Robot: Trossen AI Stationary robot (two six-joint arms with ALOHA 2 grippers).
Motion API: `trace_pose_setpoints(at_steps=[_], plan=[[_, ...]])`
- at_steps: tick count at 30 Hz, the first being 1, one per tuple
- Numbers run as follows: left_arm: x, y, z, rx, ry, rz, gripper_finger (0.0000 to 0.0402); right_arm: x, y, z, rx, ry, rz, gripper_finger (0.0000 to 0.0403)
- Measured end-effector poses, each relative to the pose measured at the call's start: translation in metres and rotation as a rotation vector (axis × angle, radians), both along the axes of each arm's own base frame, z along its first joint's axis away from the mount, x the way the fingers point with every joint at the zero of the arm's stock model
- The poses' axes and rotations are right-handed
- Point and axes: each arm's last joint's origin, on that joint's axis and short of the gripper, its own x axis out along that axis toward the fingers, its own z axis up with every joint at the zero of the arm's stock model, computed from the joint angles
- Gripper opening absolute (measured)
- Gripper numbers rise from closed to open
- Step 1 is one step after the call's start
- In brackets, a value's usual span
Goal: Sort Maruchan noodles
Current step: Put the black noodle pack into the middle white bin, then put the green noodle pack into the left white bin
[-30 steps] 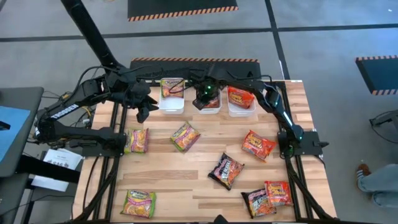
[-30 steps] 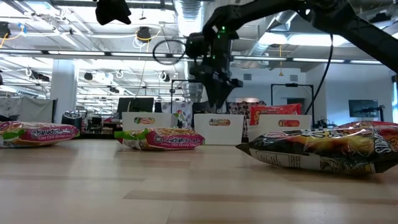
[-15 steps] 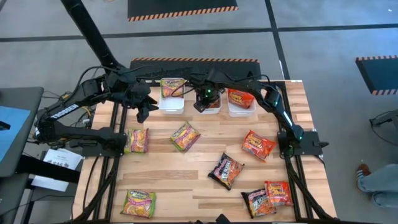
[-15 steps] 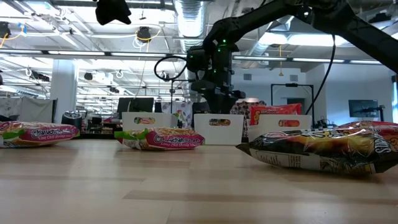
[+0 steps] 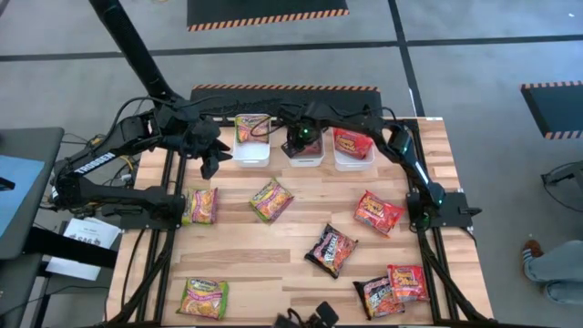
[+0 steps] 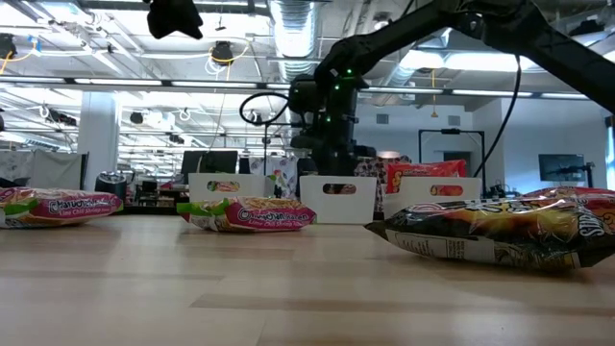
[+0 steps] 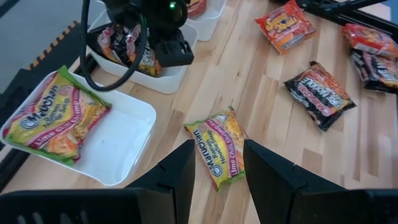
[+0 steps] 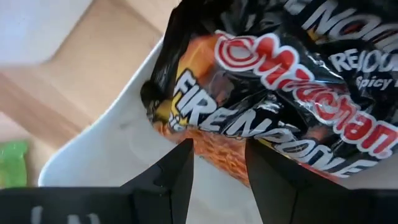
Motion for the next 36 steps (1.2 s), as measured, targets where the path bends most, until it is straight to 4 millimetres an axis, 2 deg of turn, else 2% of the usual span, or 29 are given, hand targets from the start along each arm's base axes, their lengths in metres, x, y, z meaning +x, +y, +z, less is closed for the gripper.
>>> trace_pose_setpoints(at_steps=[10,16,22,29,36], plan=[[0.000,0.001,0.000,0.012,0.005,0.016,0.0121,-0.003,-0.014,0.001,-0.054,-0.020,-0.040,0.0170],[0.000,0.001,0.000,0.012,0.006,0.016,0.0121,-0.003,-0.010,0.007,-0.002,-0.050,-0.007,0.0170],[0.000,0.001,0.000,0.012,0.005,0.017,0.0121,-0.006,0.001,0.033,0.002,-0.085,0.035,0.0170],[-0.001,0.001,-0.001,0.000,0.014,0.060,0.0121,-0.013,0.017,0.077,-0.031,-0.150,0.087,0.0170],[-0.006,-0.001,-0.008,-0.046,0.099,0.068,0.0121,-0.022,0.041,0.108,-0.014,-0.195,0.139,0.0170]])
